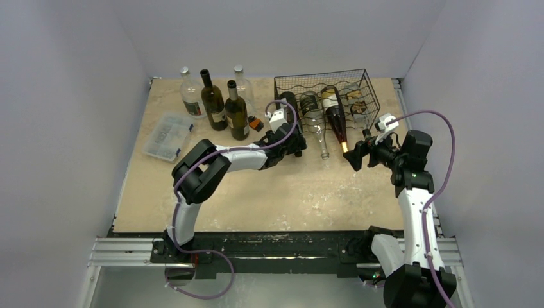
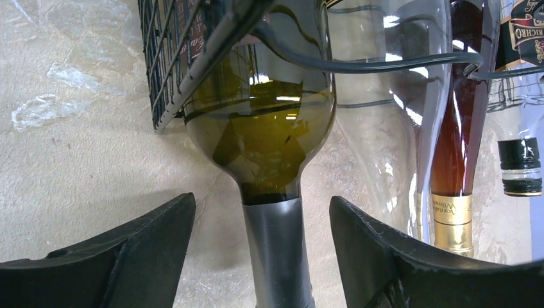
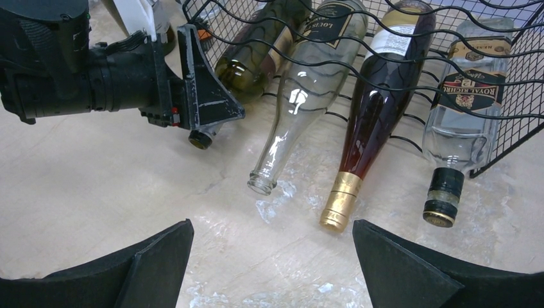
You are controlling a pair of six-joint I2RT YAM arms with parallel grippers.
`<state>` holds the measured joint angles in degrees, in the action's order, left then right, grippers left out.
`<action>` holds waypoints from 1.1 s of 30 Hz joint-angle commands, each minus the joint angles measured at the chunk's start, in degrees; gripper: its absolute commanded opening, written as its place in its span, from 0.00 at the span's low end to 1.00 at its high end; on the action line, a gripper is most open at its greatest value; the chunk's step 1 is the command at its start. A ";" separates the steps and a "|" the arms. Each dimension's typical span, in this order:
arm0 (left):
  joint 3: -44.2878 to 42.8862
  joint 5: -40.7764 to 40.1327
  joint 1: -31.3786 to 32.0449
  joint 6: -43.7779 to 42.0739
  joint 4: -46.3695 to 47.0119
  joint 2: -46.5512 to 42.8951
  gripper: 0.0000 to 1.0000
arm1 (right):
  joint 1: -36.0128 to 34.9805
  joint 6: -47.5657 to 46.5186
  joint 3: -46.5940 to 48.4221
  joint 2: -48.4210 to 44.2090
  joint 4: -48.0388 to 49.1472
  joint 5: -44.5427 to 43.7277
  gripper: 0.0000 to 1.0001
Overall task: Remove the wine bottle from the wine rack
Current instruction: Pick up the wine bottle from the wine rack.
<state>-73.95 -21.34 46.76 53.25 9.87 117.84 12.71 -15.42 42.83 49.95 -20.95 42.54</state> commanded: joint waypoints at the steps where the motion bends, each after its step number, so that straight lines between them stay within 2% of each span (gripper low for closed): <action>1: -2.59 -1.63 -0.34 1.49 2.44 0.70 0.74 | 0.21 0.35 1.38 0.06 1.90 -0.73 0.99; 24: -2.78 -2.80 -0.19 1.50 3.41 1.51 0.59 | 0.20 -0.38 1.47 0.01 1.61 -1.06 0.99; 33: -2.78 -3.08 -0.10 1.77 3.67 2.02 0.45 | 0.21 -0.53 1.48 -0.29 1.54 -1.49 0.99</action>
<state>-74.78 -23.00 46.63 54.50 10.81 119.26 12.71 -15.49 42.83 50.00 -20.95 41.67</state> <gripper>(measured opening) 0.489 0.987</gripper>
